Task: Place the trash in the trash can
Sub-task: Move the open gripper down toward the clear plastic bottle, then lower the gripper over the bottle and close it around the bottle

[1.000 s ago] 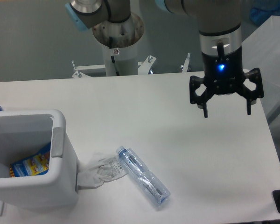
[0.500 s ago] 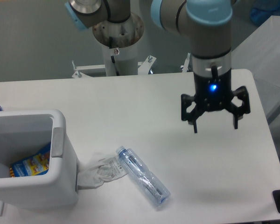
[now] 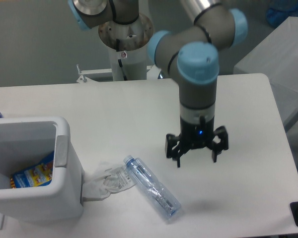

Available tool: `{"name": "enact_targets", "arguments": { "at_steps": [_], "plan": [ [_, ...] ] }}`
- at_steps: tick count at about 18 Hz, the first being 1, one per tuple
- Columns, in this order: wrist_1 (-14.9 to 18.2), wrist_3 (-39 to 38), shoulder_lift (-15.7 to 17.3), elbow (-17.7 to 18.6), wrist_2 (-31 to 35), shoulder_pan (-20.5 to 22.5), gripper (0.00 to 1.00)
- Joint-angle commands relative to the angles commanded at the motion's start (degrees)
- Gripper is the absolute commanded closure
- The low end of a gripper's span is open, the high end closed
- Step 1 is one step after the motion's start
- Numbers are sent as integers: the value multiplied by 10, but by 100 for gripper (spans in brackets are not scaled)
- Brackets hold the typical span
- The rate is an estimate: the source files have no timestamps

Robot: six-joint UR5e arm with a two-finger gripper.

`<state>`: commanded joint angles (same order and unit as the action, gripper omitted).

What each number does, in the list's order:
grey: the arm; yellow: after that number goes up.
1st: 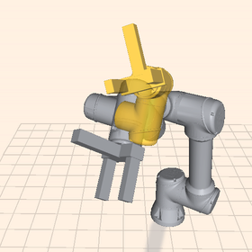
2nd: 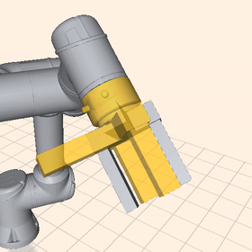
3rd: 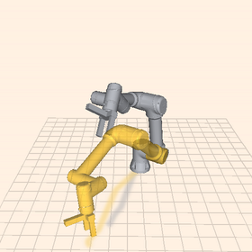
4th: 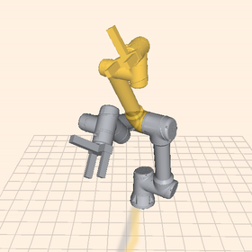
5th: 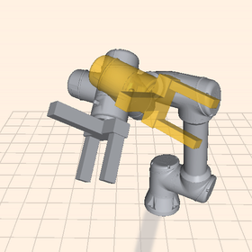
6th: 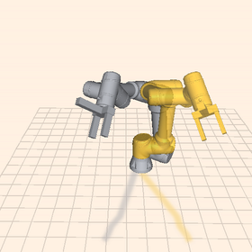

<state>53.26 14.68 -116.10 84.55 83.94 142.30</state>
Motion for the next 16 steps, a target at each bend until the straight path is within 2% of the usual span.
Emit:
{"name": "enact_targets", "arguments": {
  "at_steps": [7,9,14,16],
  "plan": [
    [-3,-100,-42,1,-8,-9,0],
    [-28,-126,-62,-4,-8,-9,0],
    [-32,-128,-102,-22,9,-25,0],
    [-30,-128,-103,-23,9,-32,0]
  ]
}}
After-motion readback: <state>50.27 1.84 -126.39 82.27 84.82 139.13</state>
